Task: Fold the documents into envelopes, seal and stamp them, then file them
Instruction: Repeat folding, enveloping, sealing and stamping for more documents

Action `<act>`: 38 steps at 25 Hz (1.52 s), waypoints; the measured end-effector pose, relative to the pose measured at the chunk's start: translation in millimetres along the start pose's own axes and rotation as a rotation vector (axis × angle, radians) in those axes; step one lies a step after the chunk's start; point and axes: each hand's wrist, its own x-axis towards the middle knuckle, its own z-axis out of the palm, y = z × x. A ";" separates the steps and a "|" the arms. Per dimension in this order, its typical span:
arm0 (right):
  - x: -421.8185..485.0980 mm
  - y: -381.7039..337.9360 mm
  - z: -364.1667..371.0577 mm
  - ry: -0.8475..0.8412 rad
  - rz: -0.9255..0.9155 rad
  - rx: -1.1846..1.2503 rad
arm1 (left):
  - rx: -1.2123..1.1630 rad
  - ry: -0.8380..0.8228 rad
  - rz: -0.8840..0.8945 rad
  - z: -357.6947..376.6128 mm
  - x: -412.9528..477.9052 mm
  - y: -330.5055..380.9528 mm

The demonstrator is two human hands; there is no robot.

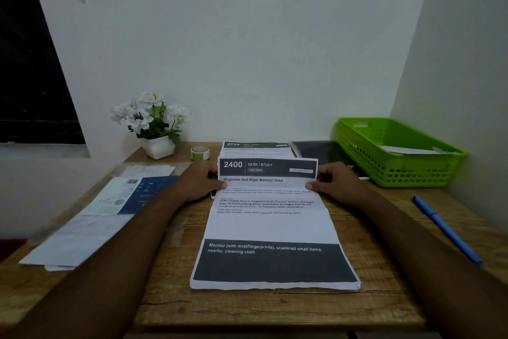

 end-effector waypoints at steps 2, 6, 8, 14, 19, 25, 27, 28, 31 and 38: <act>0.2 -0.1 -0.7 -0.010 -0.003 -0.024 | 0.007 0.001 -0.001 -0.1 0.2 -0.3; 1.0 1.6 -1.4 -0.018 -0.013 -0.046 | 0.008 0.006 -0.019 -1.0 0.5 -1.2; 2.4 4.3 -1.8 -0.021 -0.011 -0.074 | 0.012 0.004 -0.020 -2.2 -0.5 -0.1; 0.6 6.4 -3.9 -0.024 -0.063 -0.081 | -0.003 -0.058 0.037 -7.6 -8.3 3.0; -1.9 3.4 -6.5 -0.077 -0.135 -0.038 | 0.001 -0.111 0.100 -12.3 -9.8 6.3; -6.8 -2.2 -12.5 -0.111 -0.138 -0.069 | -0.072 -0.126 0.045 -13.4 -9.8 7.8; -6.0 -0.7 -13.9 -0.130 -0.126 -0.064 | -0.088 -0.126 0.035 -13.5 -12.7 9.3; -6.9 -1.5 -14.3 -0.144 -0.124 -0.050 | -0.062 -0.138 0.032 -13.8 -14.5 10.8; -8.4 1.1 -13.9 -0.155 -0.050 -0.071 | 0.025 -0.169 0.007 -13.0 -16.8 12.7; -6.5 5.3 -12.0 -0.152 -0.011 -0.044 | -0.045 -0.158 -0.093 -10.8 -17.2 12.9</act>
